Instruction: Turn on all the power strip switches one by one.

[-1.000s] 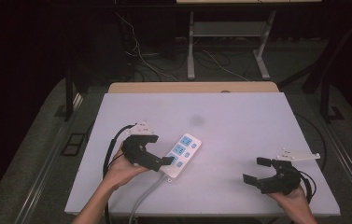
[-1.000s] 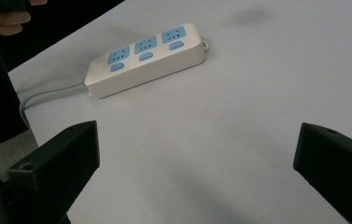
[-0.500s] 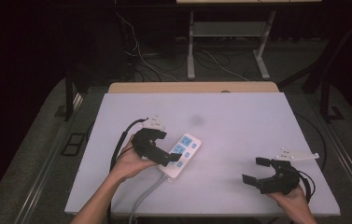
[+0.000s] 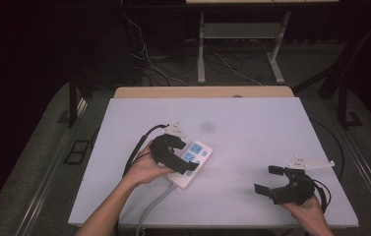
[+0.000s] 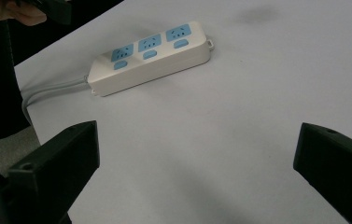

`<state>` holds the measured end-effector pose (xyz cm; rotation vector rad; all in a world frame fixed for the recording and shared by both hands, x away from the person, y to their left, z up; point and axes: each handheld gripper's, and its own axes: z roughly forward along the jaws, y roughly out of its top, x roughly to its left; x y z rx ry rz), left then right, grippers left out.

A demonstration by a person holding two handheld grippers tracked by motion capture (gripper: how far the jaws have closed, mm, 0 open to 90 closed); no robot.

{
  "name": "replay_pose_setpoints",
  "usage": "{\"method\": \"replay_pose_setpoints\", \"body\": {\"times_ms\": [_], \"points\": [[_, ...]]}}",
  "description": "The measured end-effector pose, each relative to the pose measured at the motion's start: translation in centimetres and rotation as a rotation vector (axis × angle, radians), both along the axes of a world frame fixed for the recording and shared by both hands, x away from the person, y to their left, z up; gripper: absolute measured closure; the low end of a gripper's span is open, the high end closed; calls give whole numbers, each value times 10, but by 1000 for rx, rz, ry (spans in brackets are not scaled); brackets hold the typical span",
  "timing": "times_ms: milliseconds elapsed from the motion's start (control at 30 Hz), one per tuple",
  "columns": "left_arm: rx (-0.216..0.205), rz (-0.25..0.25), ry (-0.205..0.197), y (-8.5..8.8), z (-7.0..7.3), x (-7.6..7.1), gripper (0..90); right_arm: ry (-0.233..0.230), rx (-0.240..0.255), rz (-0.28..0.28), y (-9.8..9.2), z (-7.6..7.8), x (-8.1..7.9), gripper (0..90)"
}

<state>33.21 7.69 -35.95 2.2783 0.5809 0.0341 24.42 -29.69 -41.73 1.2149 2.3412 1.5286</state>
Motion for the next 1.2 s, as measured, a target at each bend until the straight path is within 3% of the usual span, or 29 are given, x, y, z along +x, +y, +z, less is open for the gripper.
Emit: {"method": "replay_pose_setpoints", "body": {"times_ms": [200,467,1033,1200], "points": [[25,-29,15,-2,-5,3,202,3,2,-5,-2,0,0,2],[63,-62,26,-4,-10,4,397,4,0,-2,-1,0,0,2],[123,-127,52,-8,-19,5,889,5,-1,5,-1,-1,0,2],[141,-137,50,-10,-22,6,893,3,-2,4,-1,-1,0,2]]}}
